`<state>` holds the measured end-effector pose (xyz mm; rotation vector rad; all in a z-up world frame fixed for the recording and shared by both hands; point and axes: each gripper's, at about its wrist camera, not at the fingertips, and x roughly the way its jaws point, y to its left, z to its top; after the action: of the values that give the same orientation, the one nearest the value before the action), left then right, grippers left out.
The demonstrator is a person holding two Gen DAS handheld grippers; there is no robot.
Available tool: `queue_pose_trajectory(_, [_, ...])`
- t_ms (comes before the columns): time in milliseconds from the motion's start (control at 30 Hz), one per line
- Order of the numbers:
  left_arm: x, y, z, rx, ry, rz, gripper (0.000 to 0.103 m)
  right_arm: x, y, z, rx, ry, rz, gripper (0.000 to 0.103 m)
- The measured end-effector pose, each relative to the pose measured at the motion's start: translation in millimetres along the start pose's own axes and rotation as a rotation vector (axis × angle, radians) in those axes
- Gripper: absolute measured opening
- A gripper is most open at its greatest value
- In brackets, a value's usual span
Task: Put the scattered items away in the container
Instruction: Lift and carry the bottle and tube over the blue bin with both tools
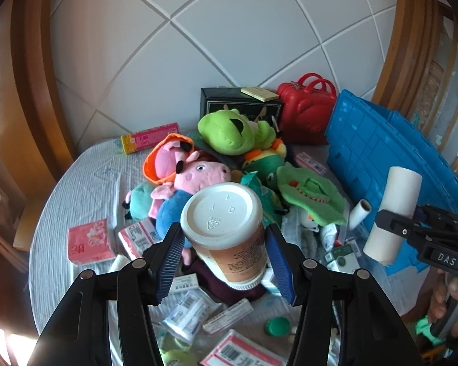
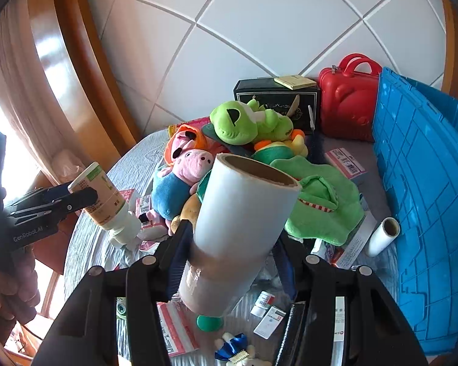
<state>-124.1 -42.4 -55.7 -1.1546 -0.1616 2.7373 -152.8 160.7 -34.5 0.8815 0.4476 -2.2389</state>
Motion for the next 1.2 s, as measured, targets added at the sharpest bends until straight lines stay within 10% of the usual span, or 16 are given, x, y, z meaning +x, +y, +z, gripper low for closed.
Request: queue_pose_trajectory(1200, [-3.4, -300.2, 140.1, 0.157, -0.157, -0.105, 0.054, -166.9, -218.9, 40.8, 0.117, -0.25, -0.046, 0.05])
